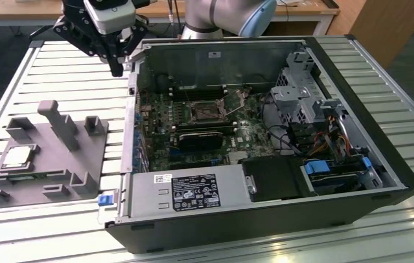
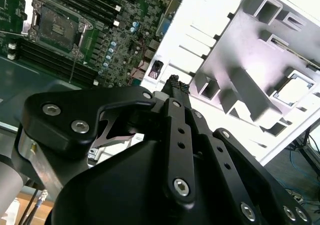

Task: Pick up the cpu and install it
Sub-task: 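Reach for the cpu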

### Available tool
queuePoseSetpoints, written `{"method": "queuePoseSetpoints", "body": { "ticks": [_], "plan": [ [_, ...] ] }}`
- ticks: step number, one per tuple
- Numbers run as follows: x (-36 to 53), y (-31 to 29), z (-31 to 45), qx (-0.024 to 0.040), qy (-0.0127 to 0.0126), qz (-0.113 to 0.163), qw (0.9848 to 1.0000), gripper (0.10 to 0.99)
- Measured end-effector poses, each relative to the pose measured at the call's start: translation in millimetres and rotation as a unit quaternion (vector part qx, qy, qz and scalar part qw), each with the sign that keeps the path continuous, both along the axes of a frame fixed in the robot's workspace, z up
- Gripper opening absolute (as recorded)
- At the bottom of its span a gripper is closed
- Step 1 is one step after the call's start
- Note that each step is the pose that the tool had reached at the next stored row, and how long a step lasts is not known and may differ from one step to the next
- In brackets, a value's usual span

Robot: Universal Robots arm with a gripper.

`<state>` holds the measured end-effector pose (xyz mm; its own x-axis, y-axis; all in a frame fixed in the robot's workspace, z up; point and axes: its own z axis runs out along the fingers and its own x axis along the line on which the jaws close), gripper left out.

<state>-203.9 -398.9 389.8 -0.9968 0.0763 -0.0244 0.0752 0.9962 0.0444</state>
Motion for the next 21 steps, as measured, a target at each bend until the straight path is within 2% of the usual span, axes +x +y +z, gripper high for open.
{"method": "queuePoseSetpoints", "body": {
  "ticks": [21],
  "plan": [
    [-13.0, 0.0, -0.7, 0.0, 0.0, 0.0, 1.0, 0.106]
  ]
}}
